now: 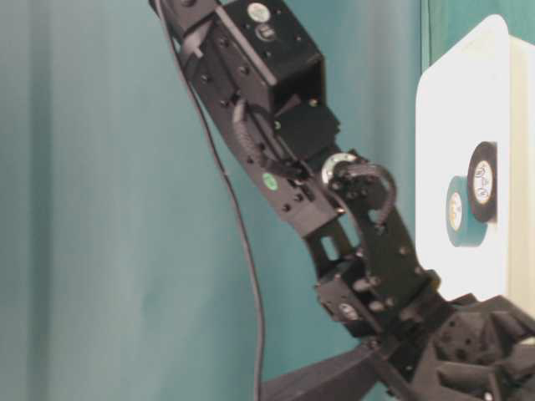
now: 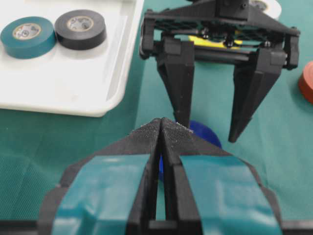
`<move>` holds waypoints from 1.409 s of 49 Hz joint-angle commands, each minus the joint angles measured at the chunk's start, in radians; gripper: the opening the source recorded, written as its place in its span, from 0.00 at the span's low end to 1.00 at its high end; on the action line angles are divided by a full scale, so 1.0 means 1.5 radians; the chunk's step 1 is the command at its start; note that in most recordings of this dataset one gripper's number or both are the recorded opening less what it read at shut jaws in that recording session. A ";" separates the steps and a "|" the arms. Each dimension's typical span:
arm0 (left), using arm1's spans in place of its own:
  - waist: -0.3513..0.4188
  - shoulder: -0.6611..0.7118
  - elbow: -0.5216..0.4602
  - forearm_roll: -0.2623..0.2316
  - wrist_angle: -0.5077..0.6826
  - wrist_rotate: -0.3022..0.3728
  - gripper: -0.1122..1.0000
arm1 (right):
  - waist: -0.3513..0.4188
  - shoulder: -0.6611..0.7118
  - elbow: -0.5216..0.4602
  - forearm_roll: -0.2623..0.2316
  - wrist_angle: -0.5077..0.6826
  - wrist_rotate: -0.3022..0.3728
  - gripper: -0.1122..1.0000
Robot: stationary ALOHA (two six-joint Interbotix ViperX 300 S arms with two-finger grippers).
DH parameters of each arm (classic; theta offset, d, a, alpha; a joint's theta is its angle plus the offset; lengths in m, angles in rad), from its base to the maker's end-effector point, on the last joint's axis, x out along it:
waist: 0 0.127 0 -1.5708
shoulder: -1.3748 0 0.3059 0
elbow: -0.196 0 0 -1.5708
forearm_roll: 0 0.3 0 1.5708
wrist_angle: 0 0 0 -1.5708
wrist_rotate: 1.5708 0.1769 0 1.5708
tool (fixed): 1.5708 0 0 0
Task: Put the tape into the white case with the right arm.
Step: 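Reach the right gripper left over the blue tape roll, then close the right gripper on the blue tape roll's rim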
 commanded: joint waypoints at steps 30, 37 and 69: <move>0.002 0.004 -0.007 -0.001 -0.006 -0.001 0.11 | 0.018 0.030 -0.056 0.001 0.052 0.001 0.36; 0.002 0.004 -0.007 0.000 -0.006 -0.001 0.11 | 0.019 0.034 -0.065 0.001 0.073 0.002 0.36; 0.002 0.004 -0.005 -0.001 -0.008 -0.003 0.11 | 0.019 0.010 -0.062 -0.002 0.065 -0.003 0.13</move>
